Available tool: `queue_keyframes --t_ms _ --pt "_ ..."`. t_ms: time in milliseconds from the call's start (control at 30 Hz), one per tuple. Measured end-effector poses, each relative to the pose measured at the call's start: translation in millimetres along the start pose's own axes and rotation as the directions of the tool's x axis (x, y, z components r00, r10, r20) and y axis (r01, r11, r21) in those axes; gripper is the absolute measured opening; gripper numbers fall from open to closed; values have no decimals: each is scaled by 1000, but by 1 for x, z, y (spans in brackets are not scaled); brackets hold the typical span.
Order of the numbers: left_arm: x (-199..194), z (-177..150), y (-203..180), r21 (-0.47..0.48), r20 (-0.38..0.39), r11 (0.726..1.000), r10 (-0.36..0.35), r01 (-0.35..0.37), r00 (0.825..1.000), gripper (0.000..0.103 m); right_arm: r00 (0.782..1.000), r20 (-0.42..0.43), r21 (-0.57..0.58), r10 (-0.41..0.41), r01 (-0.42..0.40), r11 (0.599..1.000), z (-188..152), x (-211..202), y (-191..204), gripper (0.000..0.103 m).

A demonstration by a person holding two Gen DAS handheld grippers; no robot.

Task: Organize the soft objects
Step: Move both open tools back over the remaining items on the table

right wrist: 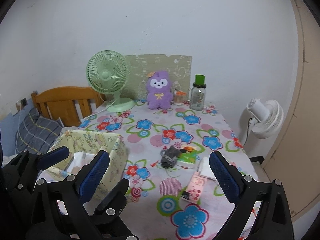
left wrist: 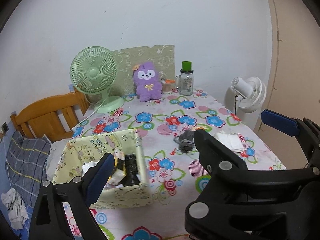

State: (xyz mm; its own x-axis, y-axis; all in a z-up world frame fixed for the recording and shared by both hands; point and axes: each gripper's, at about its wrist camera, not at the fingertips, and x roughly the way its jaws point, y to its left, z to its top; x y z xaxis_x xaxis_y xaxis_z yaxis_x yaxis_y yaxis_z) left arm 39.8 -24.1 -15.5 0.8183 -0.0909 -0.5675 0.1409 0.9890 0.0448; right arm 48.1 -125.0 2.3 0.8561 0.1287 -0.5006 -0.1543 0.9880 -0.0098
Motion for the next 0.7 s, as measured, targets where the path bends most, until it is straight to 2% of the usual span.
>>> queue_keyframes --t_ms 400,700 --pt "2 1 -30 17 1 998 -56 56 998 97 998 6 18 -63 63 998 -8 -9 -30 102" --pt "13 5 -50 29 14 999 -43 42 999 97 997 -1 42 -76 76 996 -11 -1 -55 102"
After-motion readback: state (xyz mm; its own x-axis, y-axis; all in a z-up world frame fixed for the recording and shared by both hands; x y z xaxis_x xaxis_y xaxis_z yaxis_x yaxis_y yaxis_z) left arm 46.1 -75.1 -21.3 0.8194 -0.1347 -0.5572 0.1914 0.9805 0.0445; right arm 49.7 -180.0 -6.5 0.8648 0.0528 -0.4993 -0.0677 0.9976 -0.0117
